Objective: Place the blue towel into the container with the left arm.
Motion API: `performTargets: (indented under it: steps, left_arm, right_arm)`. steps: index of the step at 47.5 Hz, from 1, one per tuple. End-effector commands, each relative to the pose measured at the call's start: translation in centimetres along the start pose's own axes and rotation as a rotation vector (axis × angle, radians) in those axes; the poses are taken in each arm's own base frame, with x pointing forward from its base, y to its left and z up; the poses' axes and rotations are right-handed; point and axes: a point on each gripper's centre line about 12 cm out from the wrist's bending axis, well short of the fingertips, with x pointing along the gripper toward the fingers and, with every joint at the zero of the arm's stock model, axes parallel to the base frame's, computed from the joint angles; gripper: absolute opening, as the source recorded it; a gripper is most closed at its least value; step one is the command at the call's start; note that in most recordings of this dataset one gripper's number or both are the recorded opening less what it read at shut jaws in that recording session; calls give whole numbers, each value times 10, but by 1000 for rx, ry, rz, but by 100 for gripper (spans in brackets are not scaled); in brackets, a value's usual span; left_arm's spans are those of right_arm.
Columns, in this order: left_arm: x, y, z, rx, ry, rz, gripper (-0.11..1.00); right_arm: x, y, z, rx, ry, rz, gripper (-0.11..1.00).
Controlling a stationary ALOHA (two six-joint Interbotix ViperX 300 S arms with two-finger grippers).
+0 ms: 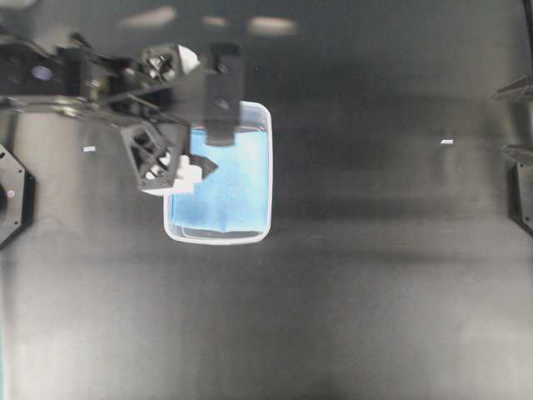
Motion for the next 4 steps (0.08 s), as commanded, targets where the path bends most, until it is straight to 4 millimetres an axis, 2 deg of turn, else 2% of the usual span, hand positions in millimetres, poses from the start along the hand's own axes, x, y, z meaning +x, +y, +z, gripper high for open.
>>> performTargets:
  steps: [1, 4]
  left_arm:
    - [-40, 3, 10, -6, -132, 17, 87]
    - [-62, 3, 12, -10, -216, 26, 87]
  right_arm:
    - [2, 0, 5, 5, -11, 0, 74]
    - [2, 1, 6, 5, -14, 0, 74]
